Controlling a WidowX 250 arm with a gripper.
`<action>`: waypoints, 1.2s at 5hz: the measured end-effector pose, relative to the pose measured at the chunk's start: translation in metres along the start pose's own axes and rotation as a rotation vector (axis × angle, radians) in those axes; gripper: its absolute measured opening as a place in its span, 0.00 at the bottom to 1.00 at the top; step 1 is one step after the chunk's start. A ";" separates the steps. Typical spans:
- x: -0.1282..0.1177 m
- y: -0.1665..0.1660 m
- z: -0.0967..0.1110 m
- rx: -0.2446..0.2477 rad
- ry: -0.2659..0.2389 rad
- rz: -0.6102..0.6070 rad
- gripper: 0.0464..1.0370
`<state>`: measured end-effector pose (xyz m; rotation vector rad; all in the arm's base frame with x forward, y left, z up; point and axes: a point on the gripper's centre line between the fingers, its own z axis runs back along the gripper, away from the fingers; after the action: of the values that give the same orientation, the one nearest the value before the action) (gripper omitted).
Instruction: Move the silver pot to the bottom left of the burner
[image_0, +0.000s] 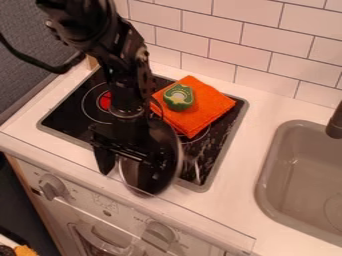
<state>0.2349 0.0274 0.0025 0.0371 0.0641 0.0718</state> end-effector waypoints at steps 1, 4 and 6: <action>0.011 -0.010 0.006 -0.020 -0.029 0.000 0.96; 0.027 -0.017 0.018 -0.050 -0.092 -0.008 0.33; 0.037 -0.012 0.033 -0.063 -0.088 -0.002 0.04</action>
<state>0.2746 0.0169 0.0325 -0.0231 -0.0257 0.0702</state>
